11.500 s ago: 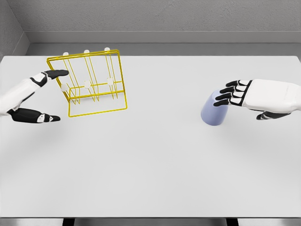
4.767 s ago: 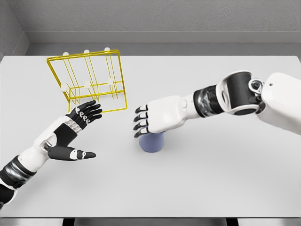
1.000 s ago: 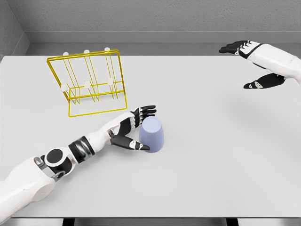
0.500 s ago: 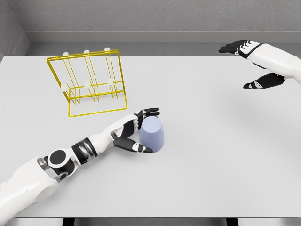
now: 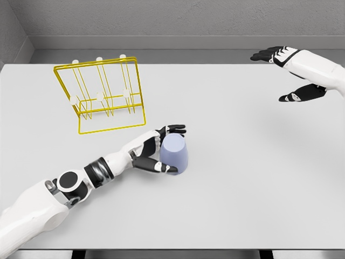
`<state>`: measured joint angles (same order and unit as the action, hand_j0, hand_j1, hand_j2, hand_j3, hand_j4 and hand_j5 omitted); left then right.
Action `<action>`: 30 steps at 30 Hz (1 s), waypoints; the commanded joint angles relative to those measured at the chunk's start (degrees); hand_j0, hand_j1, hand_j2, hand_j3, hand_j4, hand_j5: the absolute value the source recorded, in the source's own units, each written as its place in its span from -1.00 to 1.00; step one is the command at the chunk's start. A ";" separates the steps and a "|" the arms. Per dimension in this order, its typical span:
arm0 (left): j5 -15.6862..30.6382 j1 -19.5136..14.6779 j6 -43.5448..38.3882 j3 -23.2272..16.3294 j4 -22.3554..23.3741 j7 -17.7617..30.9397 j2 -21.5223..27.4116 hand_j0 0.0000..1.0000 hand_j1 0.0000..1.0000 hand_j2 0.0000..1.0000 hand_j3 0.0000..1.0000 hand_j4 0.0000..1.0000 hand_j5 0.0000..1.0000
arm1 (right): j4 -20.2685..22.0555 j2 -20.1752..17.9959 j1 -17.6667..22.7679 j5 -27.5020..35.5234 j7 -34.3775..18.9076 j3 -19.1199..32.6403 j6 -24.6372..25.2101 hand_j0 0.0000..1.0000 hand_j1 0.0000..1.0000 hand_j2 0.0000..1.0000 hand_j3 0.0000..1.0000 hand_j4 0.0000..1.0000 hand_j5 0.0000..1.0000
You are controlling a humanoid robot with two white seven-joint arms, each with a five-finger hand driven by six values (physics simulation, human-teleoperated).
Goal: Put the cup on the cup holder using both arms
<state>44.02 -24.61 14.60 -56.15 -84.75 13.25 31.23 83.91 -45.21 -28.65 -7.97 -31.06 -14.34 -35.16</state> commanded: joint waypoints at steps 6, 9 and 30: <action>0.72 -0.09 0.60 0.34 0.03 -0.15 -0.03 0.28 0.28 0.28 0.28 0.28 0.28 | 0.03 -0.06 0.00 0.41 0.03 0.02 0.16 1.00 1.00 1.00 1.00 1.00 1.00; 0.72 -0.09 1.75 0.34 0.03 -0.15 -0.03 0.22 0.22 0.22 0.22 0.22 0.22 | 0.02 -0.06 0.00 0.41 0.03 0.02 0.16 1.00 1.00 1.00 1.00 1.00 1.00; 1.60 -1.23 1.75 0.96 -0.85 -0.15 0.06 0.23 0.23 0.23 0.23 0.23 0.23 | 0.03 -0.06 0.00 0.50 0.03 0.02 0.16 1.00 1.00 1.00 1.00 1.00 1.00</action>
<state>45.11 -25.84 16.35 -55.34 -85.47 13.09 31.27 83.92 -45.25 -28.65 -7.89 -31.06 -14.34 -35.16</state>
